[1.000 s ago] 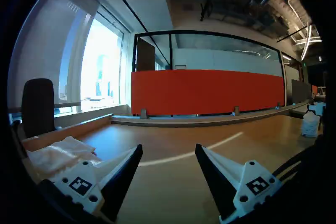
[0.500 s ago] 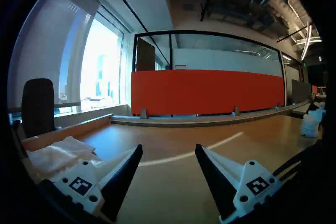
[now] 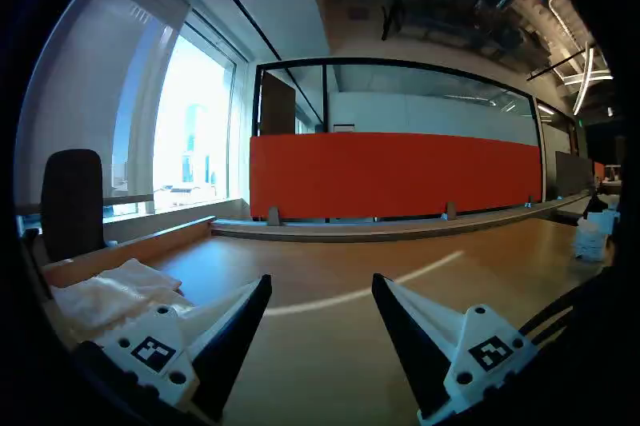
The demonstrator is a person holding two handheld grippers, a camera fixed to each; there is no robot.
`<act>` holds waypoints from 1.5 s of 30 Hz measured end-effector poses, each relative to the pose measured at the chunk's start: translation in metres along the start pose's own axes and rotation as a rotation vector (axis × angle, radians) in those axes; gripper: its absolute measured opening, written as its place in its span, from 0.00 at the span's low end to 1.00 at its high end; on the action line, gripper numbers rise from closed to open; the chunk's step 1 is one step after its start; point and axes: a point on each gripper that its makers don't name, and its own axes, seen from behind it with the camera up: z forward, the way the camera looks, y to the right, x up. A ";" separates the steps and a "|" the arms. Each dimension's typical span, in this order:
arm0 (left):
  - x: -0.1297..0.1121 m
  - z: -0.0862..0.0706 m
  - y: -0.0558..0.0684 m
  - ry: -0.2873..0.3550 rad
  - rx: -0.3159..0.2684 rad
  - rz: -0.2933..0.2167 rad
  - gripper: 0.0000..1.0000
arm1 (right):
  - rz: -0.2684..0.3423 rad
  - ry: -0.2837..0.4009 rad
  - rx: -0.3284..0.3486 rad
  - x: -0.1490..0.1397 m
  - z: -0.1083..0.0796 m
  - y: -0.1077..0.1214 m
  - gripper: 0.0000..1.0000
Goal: Fold towel
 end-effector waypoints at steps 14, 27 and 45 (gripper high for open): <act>0.000 0.000 0.000 0.000 0.000 0.000 0.93 | -0.041 0.007 0.004 -0.003 -0.002 -0.006 1.00; 0.000 -0.001 0.000 0.000 0.000 0.000 0.93 | -0.041 0.005 0.003 -0.002 -0.001 -0.007 1.00; 0.000 -0.001 -0.001 0.000 0.000 0.000 0.93 | -0.042 0.004 0.012 -0.003 -0.001 -0.008 1.00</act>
